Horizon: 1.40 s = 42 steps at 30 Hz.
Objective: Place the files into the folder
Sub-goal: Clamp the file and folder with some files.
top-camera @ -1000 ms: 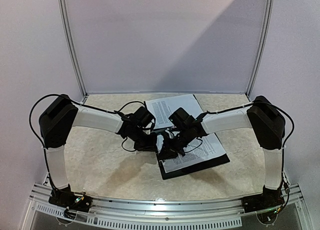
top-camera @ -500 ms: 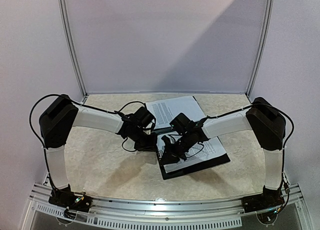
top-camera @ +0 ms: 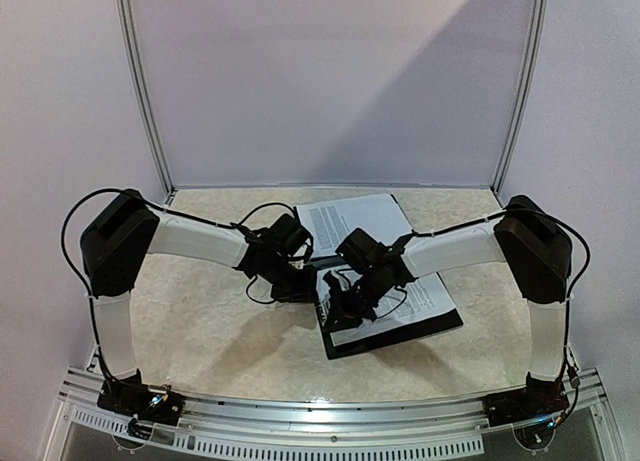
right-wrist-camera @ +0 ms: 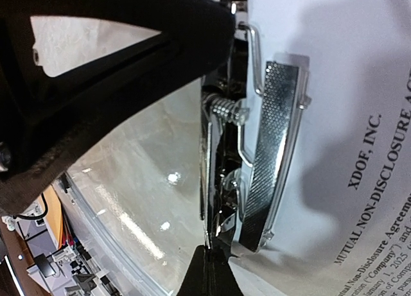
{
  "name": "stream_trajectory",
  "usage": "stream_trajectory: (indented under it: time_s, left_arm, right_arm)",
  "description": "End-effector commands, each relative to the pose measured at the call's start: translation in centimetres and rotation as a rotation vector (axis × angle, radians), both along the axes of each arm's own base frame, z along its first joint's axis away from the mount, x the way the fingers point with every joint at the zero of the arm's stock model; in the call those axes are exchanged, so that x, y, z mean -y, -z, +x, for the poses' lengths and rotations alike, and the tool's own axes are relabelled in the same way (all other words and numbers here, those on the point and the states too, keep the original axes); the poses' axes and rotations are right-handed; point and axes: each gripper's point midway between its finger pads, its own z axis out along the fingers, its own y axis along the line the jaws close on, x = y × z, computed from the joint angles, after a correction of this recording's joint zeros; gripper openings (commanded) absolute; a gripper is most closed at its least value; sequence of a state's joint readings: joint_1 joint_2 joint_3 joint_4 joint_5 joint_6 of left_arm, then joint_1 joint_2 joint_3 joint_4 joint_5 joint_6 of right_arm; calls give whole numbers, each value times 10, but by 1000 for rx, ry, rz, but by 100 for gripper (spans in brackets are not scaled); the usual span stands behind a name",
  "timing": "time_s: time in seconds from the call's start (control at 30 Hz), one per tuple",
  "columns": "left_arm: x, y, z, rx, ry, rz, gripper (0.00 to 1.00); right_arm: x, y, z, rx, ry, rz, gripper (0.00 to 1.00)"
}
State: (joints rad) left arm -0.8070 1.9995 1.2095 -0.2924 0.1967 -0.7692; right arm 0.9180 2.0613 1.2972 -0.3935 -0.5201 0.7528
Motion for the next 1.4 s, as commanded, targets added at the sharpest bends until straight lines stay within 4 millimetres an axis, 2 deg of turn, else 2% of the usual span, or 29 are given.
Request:
stream_trajectory:
  time_s: [0.0, 0.2, 0.27, 0.37, 0.5, 0.7, 1.0, 1.07, 1.2, 1.27, 1.33, 1.37]
  left_arm:
    - [-57, 72, -28, -98, -2, 286, 0]
    - [-57, 73, -28, -99, -2, 287, 0]
    - [-57, 74, -30, -104, -2, 287, 0]
    - [-59, 75, -31, -107, -3, 290, 0]
    - [-61, 75, -32, -107, -4, 293, 0]
    - [-62, 74, -33, -102, -5, 293, 0]
    - [-61, 68, -31, -87, -2, 288, 0]
    - [-60, 64, -28, -74, -1, 281, 0]
    - [-54, 42, -17, -14, 2, 260, 0]
    - [-49, 25, -8, 31, 11, 245, 0]
    - [-42, 5, 0, 78, 25, 219, 0]
    - [-38, -8, 5, 107, 35, 202, 3]
  right_arm:
    - [71, 69, -30, -89, -1, -346, 1]
    - [64, 81, -38, -144, 4, -308, 1]
    - [52, 80, -42, -177, -8, -244, 1]
    - [32, 66, -44, -215, 8, -115, 2]
    - [9, 36, -37, -219, 36, 5, 3]
    - [-3, 7, -30, -204, 47, 58, 6]
    - [-9, -12, -28, -203, 53, 92, 13]
    - [-11, -17, -28, -204, 47, 108, 18]
    - [-13, -45, -25, -169, 40, 132, 26]
    - [-11, -60, -24, -154, 36, 136, 30]
    - [-1, -74, -22, -137, 44, 117, 35]
    - [7, -78, -20, -129, 52, 97, 36]
